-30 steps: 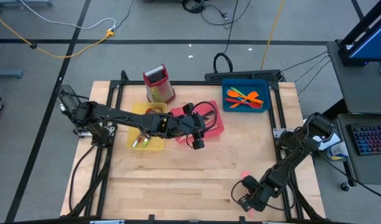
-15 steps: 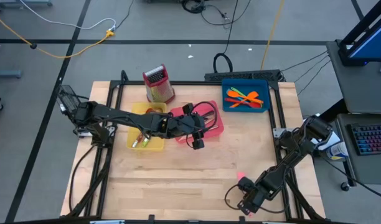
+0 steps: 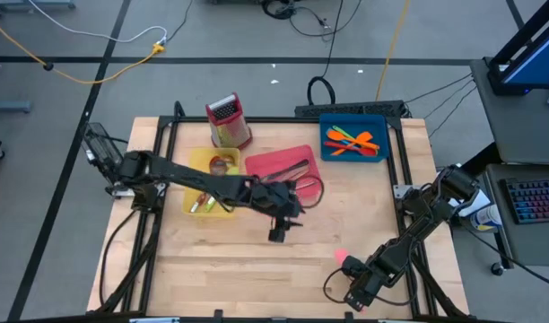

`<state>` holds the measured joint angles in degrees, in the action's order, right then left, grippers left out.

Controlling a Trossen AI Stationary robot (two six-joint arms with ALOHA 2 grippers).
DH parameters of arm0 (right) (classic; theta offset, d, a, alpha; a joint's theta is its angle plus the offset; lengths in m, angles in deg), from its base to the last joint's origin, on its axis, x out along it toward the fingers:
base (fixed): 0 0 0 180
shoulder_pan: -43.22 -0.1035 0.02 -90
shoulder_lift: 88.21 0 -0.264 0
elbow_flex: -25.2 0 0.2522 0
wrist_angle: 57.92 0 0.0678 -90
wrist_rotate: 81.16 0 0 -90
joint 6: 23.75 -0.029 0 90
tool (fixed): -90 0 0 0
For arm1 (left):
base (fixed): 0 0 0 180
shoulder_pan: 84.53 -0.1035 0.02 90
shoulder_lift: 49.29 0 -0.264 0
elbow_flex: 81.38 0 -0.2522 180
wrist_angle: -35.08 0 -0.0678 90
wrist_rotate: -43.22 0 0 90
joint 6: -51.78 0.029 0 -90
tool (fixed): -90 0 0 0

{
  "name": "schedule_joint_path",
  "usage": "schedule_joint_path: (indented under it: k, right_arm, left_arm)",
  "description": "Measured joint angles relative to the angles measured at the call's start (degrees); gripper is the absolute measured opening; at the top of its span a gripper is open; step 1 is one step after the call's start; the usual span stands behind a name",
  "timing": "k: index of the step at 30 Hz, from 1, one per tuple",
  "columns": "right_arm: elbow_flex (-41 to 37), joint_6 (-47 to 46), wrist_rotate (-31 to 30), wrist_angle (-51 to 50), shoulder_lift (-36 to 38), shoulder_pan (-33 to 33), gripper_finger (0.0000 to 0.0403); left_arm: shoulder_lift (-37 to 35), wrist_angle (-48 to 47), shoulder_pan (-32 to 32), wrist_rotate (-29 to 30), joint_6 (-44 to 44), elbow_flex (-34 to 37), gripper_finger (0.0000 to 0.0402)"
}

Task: Pick & Place Kitchen Items
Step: Put the pink spatula into the blue bin

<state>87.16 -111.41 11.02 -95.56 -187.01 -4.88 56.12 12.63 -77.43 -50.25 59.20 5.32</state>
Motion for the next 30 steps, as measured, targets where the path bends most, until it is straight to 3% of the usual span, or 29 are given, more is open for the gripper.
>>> schedule_joint_path:
  k: [5,9,14,19,30]
  right_arm:
    - [0.0,2.9,-0.2,0.1,0.0,0.0,0.0029]
    - [0.0,5.4,-0.4,0.2,0.0,0.1,0.0029]
    - [0.0,8.4,-0.7,0.3,0.0,0.1,0.0029]
    - [0.0,13.3,-1.2,0.2,0.0,0.1,0.0029]
    - [0.0,19.7,-2.2,-0.2,0.0,0.4,0.0029]
  left_arm:
    - [8.3,7.8,1.1,-2.8,-8.0,0.3,0.0184]
    - [15.9,22.0,2.2,-11.3,-12.9,0.3,0.0184]
    - [23.7,36.9,2.6,-13.6,-19.0,-0.6,0.0184]
    - [28.6,38.5,1.8,-14.4,-26.6,-4.6,0.0184]
    - [29.7,36.3,1.4,-12.0,-25.6,-9.3,0.0184]
